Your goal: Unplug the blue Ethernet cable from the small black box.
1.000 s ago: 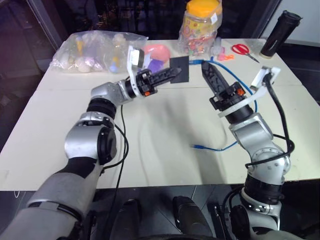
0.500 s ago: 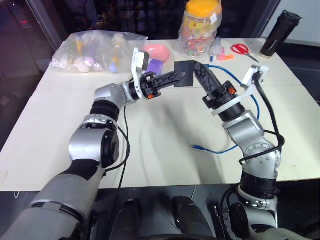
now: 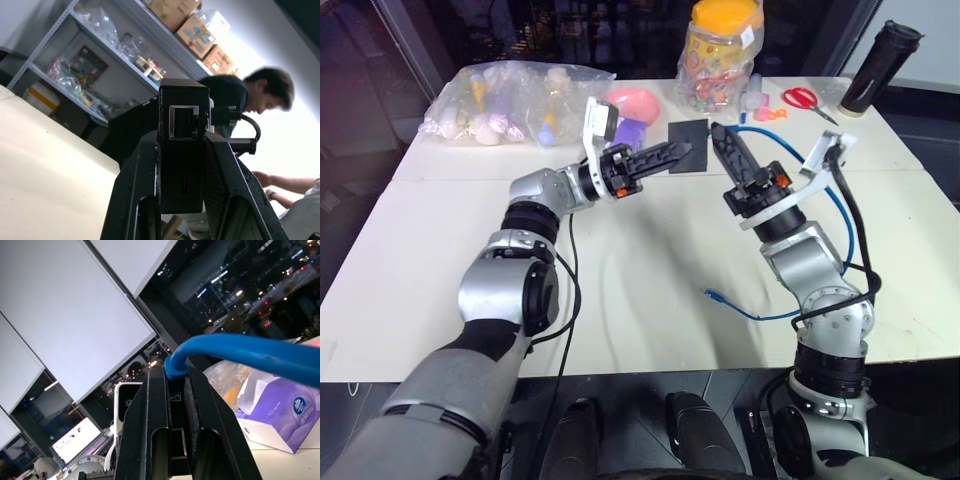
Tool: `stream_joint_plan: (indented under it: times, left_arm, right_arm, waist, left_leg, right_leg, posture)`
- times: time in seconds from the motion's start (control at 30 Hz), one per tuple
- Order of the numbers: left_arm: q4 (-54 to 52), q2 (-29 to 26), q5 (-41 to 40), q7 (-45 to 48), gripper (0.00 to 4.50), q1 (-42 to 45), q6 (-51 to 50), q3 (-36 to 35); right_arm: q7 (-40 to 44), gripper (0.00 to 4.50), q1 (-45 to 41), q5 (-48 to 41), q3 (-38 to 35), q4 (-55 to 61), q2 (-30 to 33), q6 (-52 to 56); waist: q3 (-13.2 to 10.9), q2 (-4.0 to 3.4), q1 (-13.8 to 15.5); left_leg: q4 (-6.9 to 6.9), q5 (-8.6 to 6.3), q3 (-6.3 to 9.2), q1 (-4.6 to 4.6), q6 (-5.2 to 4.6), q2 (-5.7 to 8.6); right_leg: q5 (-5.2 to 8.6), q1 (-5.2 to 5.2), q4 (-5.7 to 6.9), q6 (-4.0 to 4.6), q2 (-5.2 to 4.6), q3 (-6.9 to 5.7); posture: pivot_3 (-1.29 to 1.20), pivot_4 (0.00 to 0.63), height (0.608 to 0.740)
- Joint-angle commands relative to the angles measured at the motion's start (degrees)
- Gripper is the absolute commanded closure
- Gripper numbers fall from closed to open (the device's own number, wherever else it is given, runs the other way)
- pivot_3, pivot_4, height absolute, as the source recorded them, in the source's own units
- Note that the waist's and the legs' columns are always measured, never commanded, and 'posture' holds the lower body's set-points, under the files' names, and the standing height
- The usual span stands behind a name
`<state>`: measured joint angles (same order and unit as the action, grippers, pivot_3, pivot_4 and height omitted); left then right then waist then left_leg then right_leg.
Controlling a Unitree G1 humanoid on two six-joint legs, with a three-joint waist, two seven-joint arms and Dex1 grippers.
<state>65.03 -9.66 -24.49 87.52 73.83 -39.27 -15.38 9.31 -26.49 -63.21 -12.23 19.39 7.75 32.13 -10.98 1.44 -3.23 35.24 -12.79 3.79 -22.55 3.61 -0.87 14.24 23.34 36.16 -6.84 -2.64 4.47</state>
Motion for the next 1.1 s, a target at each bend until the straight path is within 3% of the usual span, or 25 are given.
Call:
stream_joint_plan:
  times: [0.03,0.2,0.37,0.47,0.57,0.7,0.83,1.0,1.1]
  left_arm:
    - [-1.11,-0.47,-1.64,-2.59,3.99,0.72,1.75,-1.73]
    - [-1.23,-4.01,-2.18,-3.32,3.99,0.01,3.19,-2.85]
    - [-1.19,-5.42,-1.81,-4.4,3.99,-0.66,4.29,-2.63]
    - [-2.35,-4.22,1.97,-9.73,3.99,-1.91,12.06,-0.05]
    - [-6.12,0.5,8.04,-19.04,3.99,-5.09,28.68,4.25]
    - [-10.3,5.39,9.91,-22.9,3.99,-9.44,36.53,7.01]
    - [-12.64,8.38,12.64,-28.23,3.99,-12.92,41.94,9.79]
    - [-11.93,11.2,15.22,-35.06,3.99,-15.53,48.3,11.92]
    - [-9.25,12.16,16.76,-37.69,3.99,-15.99,51.53,13.17]
  right_arm:
    - [-1.56,4.43,-1.02,-0.31,-1.04,-0.45,-0.57,-0.84]
    - [-3.74,4.43,-1.15,-5.1,-11.0,-5.01,4.14,-2.78]
    - [-3.14,4.43,-1.58,-5.87,-14.53,-7.82,8.53,-1.96]
    - [-3.68,4.43,-2.07,-3.35,-14.56,-9.7,9.95,-1.95]
    - [-7.7,4.43,-3.32,6.37,-10.86,-17.47,12.08,-1.43]
    - [-9.88,4.43,-5.13,23.74,-2.21,-29.41,16.62,-2.73]
    - [-5.12,2.87,-6.05,34.44,3.17,-37.6,19.54,-7.75]
    - [-1.29,0.13,-5.55,41.1,4.81,-39.19,20.83,-10.79]
    - [1.41,0.05,-1.51,41.79,5.98,-31.01,21.5,-7.45]
  waist:
    - [0.0,0.0,0.02]
    - [0.0,0.0,0.1]
    - [0.0,-0.01,0.57]
    - [0.0,0.0,0.71]
    - [0.0,-0.01,0.84]
    - [0.0,0.0,0.99]
    - [0.0,-0.01,0.8]
    - [0.0,-0.01,0.68]
    - [0.0,-0.01,0.76]
  left_leg:
    - [0.0,0.0,0.0,0.0,0.0,0.0]
    - [-0.01,0.0,0.0,0.0,0.0,0.0]
    - [-0.09,0.0,-0.02,-0.01,-0.01,0.0]
    - [-0.06,0.0,-0.01,-0.01,-0.01,-0.01]
    - [-0.02,0.0,-0.06,0.0,-0.01,0.0]
    - [-0.01,0.0,-0.16,-0.01,0.0,0.02]
    - [-0.05,-0.01,-0.2,-0.1,-0.01,0.03]
    - [-0.02,-0.01,-0.23,-0.06,-0.02,0.03]
    - [0.0,-0.01,-0.22,-0.03,-0.02,0.03]
  right_leg:
    - [0.0,0.0,0.0,0.0,0.0,0.0]
    - [0.0,0.01,-0.01,0.0,-0.01,0.0]
    - [0.0,0.04,-0.04,0.0,-0.01,0.0]
    - [0.0,0.03,-0.03,0.0,0.0,0.0]
    - [0.0,0.0,-0.04,0.0,-0.04,0.03]
    - [-0.01,0.03,-0.09,0.0,-0.05,0.11]
    - [0.0,0.12,-0.13,0.0,-0.04,0.15]
    - [0.0,0.1,-0.12,-0.02,-0.03,0.19]
    - [-0.01,0.06,-0.12,-0.02,-0.01,0.18]
  posture:
    - [0.0,0.15,0.739]
    - [0.0,0.15,0.739]
    - [0.0,0.15,0.739]
    - [0.0,0.15,0.739]
    - [0.0,0.15,0.739]
    - [0.0,0.15,0.739]
    - [0.0,0.15,0.739]
    - [0.0,0.15,0.739]
    - [0.0,0.15,0.739]
